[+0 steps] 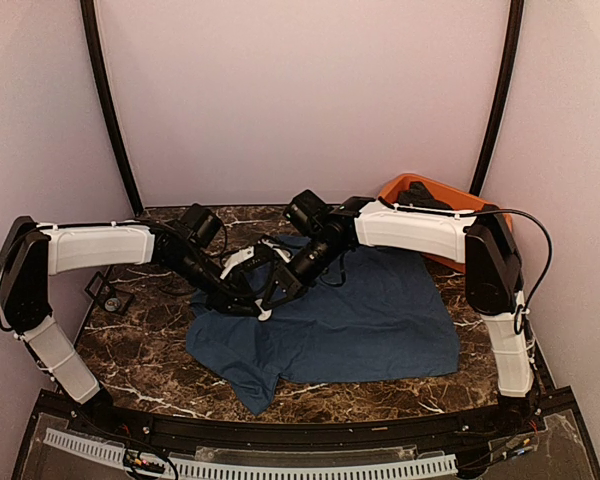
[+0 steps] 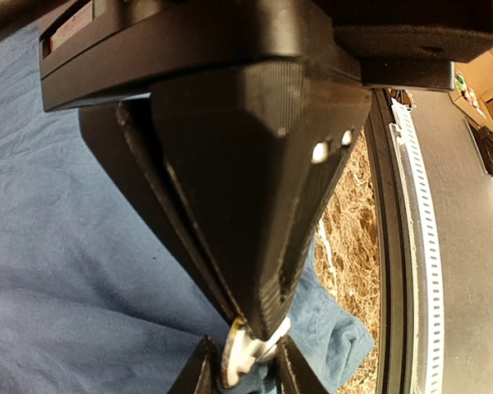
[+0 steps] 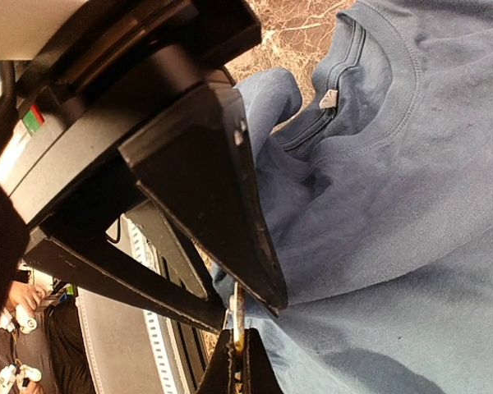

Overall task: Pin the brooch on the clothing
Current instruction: Pin the brooch to the flattened clothing.

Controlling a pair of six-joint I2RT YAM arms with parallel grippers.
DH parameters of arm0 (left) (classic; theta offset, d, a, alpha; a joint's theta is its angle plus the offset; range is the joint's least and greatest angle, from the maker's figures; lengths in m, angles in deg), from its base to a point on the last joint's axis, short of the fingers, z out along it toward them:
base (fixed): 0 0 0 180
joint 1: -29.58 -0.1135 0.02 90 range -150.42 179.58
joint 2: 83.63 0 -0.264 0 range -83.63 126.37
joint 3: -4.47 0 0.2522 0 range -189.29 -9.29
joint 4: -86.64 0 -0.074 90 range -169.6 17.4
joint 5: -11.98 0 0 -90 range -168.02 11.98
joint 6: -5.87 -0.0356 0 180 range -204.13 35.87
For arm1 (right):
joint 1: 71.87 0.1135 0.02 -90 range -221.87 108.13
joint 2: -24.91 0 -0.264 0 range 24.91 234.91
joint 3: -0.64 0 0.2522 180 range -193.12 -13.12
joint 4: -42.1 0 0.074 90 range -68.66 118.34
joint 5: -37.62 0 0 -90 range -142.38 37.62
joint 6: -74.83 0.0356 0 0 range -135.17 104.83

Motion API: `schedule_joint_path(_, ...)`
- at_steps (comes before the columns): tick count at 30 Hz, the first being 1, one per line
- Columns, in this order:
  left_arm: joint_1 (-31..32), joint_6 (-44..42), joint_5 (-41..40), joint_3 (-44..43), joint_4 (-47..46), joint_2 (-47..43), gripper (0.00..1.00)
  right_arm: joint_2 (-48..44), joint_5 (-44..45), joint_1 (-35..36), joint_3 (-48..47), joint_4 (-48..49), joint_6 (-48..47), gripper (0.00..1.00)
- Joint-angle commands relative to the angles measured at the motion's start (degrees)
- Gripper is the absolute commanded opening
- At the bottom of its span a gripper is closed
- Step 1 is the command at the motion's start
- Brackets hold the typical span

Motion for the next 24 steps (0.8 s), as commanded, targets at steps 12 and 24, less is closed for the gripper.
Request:
schedule_joint_path(12,-0.1,2.6,-0.3,-1.7,0.2,2.0,0.23,-2.2,-2.3,0.6,-1.2,1.4,-1.1,0.00)
schedule_joint_path(24,-0.1,3.5,0.1,-3.2,1.9,4.1,0.18,-2.0,-1.0,0.7,-1.6,1.1,-1.3,0.00)
